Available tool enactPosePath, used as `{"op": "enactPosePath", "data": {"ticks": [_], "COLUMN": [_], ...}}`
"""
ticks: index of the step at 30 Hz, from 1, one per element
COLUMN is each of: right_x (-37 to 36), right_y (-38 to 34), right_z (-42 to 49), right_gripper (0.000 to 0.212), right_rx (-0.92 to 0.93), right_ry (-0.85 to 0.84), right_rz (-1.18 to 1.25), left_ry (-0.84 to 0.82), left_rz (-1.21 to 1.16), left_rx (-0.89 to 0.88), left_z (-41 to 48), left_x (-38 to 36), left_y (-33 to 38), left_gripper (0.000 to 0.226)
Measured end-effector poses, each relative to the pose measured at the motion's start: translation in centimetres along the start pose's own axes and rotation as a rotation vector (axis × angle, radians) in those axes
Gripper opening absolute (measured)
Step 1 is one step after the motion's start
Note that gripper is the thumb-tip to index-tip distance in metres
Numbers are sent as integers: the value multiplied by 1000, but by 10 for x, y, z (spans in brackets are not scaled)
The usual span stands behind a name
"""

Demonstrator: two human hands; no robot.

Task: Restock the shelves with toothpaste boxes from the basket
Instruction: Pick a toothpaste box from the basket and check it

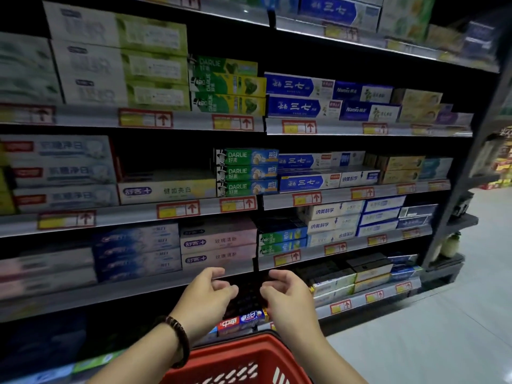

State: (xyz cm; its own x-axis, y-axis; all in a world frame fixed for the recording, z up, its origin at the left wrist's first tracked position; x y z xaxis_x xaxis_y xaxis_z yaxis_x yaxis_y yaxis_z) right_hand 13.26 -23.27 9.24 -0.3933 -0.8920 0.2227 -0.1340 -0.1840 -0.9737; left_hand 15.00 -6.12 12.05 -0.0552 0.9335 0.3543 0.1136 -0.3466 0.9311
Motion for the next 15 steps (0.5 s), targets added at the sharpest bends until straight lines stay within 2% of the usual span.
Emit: {"op": "enactPosePath", "data": {"ticks": [3, 8, 15], "right_x": [2, -2, -21], "right_y": [2, 8, 24], "right_z": [-10, -28, -41], "right_gripper": [31, 38, 31], "right_rx": [4, 21, 39], "right_ry": [9, -20, -93], "right_rz": [36, 42, 32], "left_ry": [21, 48, 83], "left_rz": [7, -37, -51], "left_rx": [-11, -13, 27], "left_z": [-9, -19, -21], "left_x": [10, 29, 46], "left_y": [-3, -13, -50], "left_gripper": [42, 37, 35]}}
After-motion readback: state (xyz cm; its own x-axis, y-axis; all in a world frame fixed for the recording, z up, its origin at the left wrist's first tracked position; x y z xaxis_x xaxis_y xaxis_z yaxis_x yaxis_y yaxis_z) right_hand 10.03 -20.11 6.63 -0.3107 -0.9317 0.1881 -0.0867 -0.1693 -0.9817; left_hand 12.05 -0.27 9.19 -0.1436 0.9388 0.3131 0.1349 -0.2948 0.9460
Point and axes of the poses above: each hand's wrist, its own z-axis towards the middle knuckle, its own x-axis out of the back of the hand, y = z × x, the point moved 1 cm from there along z, towards the middle knuckle, and after that the axes turned 6 degrees about y, right-handed, at the moved point
